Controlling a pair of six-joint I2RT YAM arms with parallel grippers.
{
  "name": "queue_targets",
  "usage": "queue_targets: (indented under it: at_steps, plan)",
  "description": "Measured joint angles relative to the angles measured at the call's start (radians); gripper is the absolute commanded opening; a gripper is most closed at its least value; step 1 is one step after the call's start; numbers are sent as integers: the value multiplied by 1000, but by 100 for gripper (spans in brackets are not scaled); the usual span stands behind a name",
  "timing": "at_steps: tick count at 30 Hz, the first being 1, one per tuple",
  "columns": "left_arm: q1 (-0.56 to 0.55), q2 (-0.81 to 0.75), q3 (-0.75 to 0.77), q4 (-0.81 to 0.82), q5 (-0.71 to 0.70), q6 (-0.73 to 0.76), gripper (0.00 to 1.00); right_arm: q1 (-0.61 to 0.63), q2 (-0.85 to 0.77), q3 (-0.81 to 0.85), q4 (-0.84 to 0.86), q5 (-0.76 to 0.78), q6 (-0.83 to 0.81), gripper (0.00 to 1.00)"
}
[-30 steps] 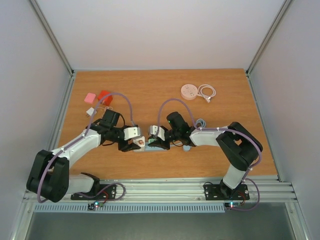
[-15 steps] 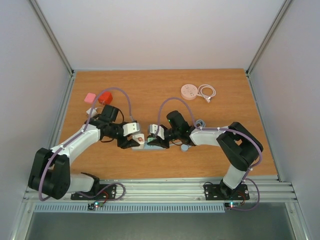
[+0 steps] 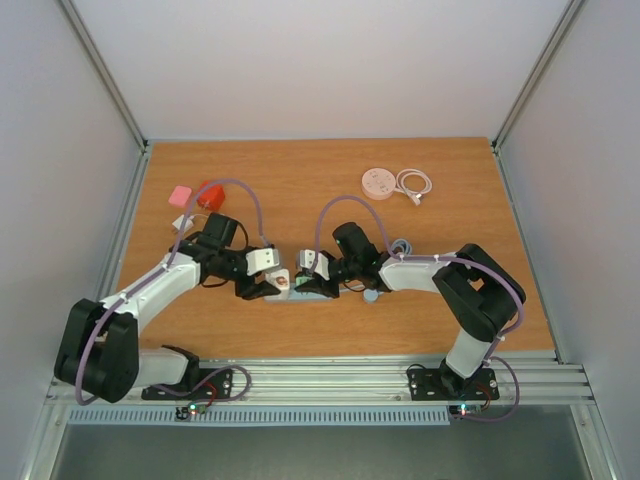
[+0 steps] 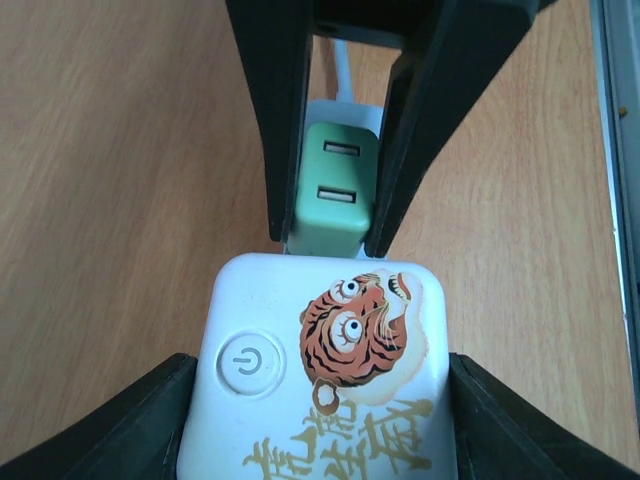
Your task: Pull the plug off the socket
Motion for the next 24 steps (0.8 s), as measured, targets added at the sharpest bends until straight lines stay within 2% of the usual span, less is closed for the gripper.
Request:
queue_targets:
  at_steps: [4,9,14,24]
  plan:
    - [16,0,9,14,58,-27,27,5,6,3,-16,16,-1,1]
    - [77,2,72,63,255,-40,27,8,13,4,-8,22,-3,1]
    - [71,1,64,56,263,-29,27,8,13,4,-8,22,-3,2]
    - [182,-24,100,-18,279,10,28,9,10,4,-10,27,-3,6]
